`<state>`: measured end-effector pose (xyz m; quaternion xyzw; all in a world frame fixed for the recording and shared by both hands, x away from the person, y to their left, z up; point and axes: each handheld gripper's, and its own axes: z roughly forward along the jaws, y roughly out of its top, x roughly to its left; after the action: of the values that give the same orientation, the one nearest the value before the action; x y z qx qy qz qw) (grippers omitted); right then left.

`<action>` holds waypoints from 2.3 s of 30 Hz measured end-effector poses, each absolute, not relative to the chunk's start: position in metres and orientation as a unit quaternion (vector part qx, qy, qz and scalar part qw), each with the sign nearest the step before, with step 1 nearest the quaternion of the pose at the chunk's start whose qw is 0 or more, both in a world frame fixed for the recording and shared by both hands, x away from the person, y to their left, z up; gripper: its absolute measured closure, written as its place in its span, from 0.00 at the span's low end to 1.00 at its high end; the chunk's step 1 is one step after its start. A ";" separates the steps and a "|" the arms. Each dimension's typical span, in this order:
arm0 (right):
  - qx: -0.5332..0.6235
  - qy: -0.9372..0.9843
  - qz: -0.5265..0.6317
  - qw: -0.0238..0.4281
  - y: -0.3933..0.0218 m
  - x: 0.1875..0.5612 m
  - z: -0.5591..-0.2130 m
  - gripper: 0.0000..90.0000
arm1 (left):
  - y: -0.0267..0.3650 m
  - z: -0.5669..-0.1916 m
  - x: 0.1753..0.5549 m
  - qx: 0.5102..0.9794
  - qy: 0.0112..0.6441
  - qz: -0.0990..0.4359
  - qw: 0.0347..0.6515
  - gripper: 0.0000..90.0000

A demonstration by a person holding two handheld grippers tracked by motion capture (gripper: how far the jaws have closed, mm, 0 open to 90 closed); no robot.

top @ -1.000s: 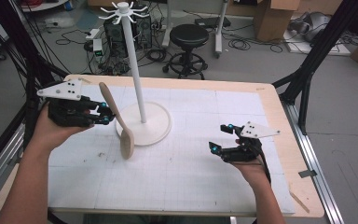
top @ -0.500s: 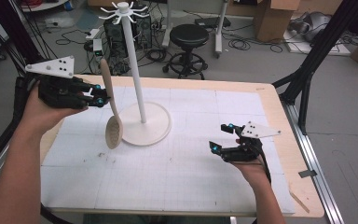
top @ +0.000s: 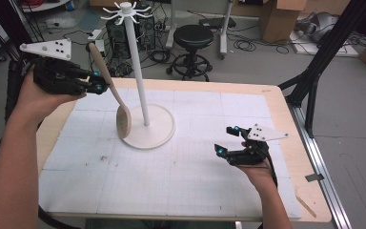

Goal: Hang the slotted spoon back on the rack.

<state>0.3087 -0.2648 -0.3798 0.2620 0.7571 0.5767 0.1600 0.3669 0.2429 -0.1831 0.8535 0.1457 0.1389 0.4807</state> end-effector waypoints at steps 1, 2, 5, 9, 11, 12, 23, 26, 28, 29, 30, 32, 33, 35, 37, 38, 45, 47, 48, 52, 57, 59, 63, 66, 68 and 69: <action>0.263 0.757 0.576 0.159 -0.265 0.309 -0.380 0.20 | 0.243 -0.182 0.368 0.854 0.147 0.139 0.480 0.82; 0.262 0.758 0.576 0.160 -0.265 0.309 -0.380 0.20 | 0.244 -0.181 0.370 0.854 0.148 0.139 0.479 0.82; 0.261 0.758 0.576 0.160 -0.264 0.309 -0.380 0.20 | 0.247 -0.179 0.375 0.853 0.147 0.134 0.483 0.82; 0.262 0.757 0.577 0.159 -0.265 0.308 -0.380 0.20 | 0.250 -0.176 0.384 0.857 0.152 0.131 0.474 0.82; 0.262 0.757 0.577 0.159 -0.265 0.308 -0.380 0.20 | 0.251 -0.173 0.388 0.858 0.155 0.135 0.471 0.82; 0.262 0.757 0.577 0.159 -0.265 0.308 -0.380 0.20 | 0.252 -0.171 0.389 0.859 0.155 0.136 0.469 0.82; 0.261 0.760 0.575 0.158 -0.264 0.309 -0.380 0.20 | 0.247 -0.157 0.409 0.865 0.174 0.149 0.446 0.82; 0.260 0.760 0.574 0.160 -0.264 0.310 -0.381 0.20 | 0.247 -0.154 0.413 0.865 0.180 0.151 0.444 0.82; 0.261 0.760 0.574 0.157 -0.264 0.310 -0.381 0.20 | 0.247 -0.152 0.415 0.865 0.179 0.152 0.443 0.82; 0.261 0.760 0.574 0.158 -0.264 0.310 -0.381 0.20 | 0.247 -0.150 0.416 0.866 0.181 0.153 0.441 0.82; 0.261 0.760 0.575 0.158 -0.264 0.310 -0.381 0.20 | 0.246 -0.149 0.416 0.867 0.180 0.153 0.439 0.82; 0.260 0.760 0.575 0.159 -0.264 0.310 -0.381 0.20 | 0.246 -0.148 0.418 0.866 0.182 0.152 0.440 0.82; 0.261 0.759 0.575 0.157 -0.264 0.310 -0.381 0.20 | 0.246 -0.147 0.419 0.867 0.182 0.151 0.439 0.82; 0.261 0.759 0.575 0.157 -0.264 0.310 -0.381 0.20 | 0.245 -0.146 0.420 0.868 0.183 0.151 0.435 0.82; 0.262 0.759 0.575 0.157 -0.264 0.310 -0.381 0.20 | 0.245 -0.146 0.422 0.870 0.185 0.153 0.432 0.82; 0.261 0.759 0.576 0.158 -0.264 0.310 -0.381 0.20 | 0.246 -0.146 0.423 0.869 0.187 0.151 0.432 0.82; 0.260 0.759 0.575 0.157 -0.264 0.310 -0.381 0.20 | 0.244 -0.145 0.426 0.871 0.187 0.149 0.430 0.82; 0.261 0.760 0.574 0.156 -0.264 0.310 -0.381 0.20 | 0.243 -0.145 0.427 0.871 0.187 0.149 0.428 0.82; 0.261 0.760 0.575 0.156 -0.264 0.310 -0.381 0.20 | 0.243 -0.145 0.427 0.871 0.187 0.150 0.428 0.82; 0.262 0.760 0.575 0.155 -0.264 0.310 -0.381 0.20 | 0.241 -0.144 0.429 0.874 0.185 0.147 0.425 0.82; 0.261 0.759 0.575 0.156 -0.264 0.310 -0.381 0.20 | 0.234 -0.143 0.431 0.877 0.181 0.148 0.421 0.82; 0.262 0.759 0.575 0.156 -0.264 0.310 -0.381 0.20 | 0.232 -0.144 0.431 0.878 0.180 0.146 0.419 0.82; 0.261 0.761 0.574 0.155 -0.263 0.310 -0.382 0.20 | 0.227 -0.146 0.433 0.881 0.181 0.142 0.414 0.82; 0.260 0.762 0.573 0.156 -0.263 0.311 -0.382 0.20 | 0.223 -0.148 0.435 0.884 0.181 0.143 0.407 0.82; 0.260 0.761 0.573 0.155 -0.263 0.310 -0.381 0.20 | 0.222 -0.149 0.436 0.884 0.182 0.140 0.407 0.82; 0.260 0.761 0.574 0.155 -0.263 0.310 -0.381 0.20 | 0.221 -0.149 0.436 0.884 0.183 0.140 0.408 0.82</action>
<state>0.3102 -0.2629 -0.3814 0.2601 0.7609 0.5737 0.1554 0.4356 0.2215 -0.1486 0.8835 0.1829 0.1401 0.4078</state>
